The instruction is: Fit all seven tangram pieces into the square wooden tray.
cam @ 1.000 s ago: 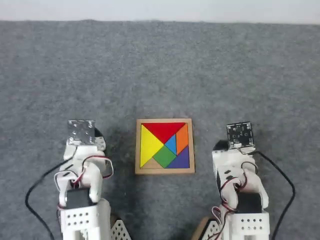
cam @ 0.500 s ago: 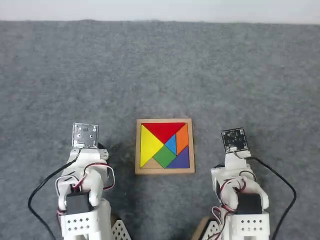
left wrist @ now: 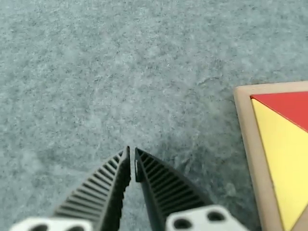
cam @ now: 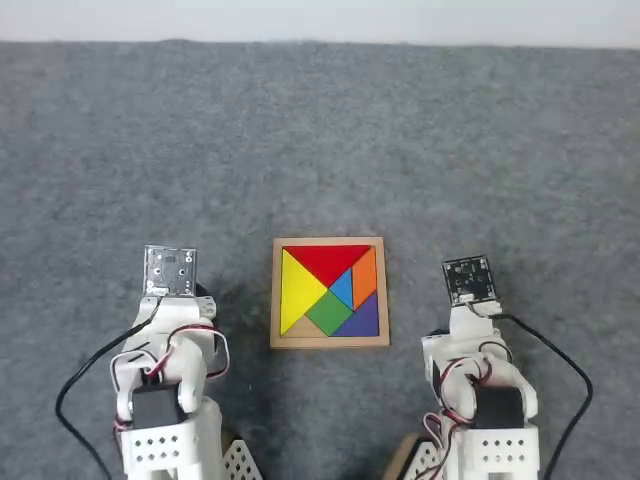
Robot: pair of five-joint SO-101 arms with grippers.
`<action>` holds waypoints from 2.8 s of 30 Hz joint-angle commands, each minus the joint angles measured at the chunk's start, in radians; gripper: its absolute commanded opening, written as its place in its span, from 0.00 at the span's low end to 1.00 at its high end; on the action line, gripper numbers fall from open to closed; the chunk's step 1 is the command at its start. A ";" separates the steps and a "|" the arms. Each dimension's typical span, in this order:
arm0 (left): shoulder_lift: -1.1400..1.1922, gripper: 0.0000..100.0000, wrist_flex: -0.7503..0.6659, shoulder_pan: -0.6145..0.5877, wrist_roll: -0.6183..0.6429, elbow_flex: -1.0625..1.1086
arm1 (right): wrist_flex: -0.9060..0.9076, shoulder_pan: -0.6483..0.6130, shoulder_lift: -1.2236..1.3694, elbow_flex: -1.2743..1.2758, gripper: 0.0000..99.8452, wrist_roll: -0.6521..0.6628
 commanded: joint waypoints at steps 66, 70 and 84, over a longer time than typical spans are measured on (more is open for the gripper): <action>-0.020 0.01 0.021 0.000 -0.005 -0.015 | 0.007 0.010 -0.021 0.015 0.01 0.014; -0.020 0.01 0.021 0.000 -0.005 -0.015 | 0.007 0.010 -0.021 0.015 0.01 0.014; -0.020 0.01 0.021 0.000 -0.005 -0.015 | 0.007 0.010 -0.021 0.015 0.01 0.014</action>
